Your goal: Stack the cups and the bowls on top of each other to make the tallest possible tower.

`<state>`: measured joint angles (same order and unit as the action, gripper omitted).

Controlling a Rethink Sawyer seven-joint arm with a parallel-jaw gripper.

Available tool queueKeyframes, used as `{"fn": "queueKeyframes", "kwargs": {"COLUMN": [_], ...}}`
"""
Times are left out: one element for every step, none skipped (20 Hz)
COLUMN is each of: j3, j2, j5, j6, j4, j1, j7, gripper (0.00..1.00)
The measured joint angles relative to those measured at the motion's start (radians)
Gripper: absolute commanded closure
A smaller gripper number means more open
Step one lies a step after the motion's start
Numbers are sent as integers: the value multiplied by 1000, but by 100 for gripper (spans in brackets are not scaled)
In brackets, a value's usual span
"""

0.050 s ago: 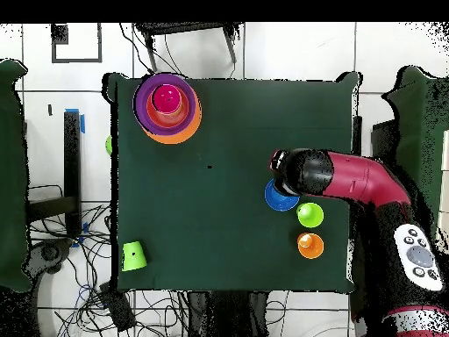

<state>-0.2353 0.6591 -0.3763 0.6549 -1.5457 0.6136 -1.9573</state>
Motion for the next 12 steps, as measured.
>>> {"fn": "queueKeyframes", "kwargs": {"j3": [-2,-4,-7,-9,-11,-17,-20,-21,-26,-29,-31,-32], "j2": [-2,-4,-7,-8,-10,-16,-19,-21,-26,-32,-35,-38], "j5": [0,0,0,0,0,1,2,2,3,3,3,3], "j6": [-2,-6,-11,-15,-21,-39,-47,-51,-65,-79,-85,-91], "j4": [-1,-4,-6,-8,-11,-19,-22,-24,-30,-34,-34,-35], "j1": [0,0,0,0,0,0,0,0,0,-1,-1,-1], "j7": [0,0,0,0,0,0,0,0,0,0,0,0], "gripper": [0,0,0,0,0,0,0,0,0,0,0,0]}}
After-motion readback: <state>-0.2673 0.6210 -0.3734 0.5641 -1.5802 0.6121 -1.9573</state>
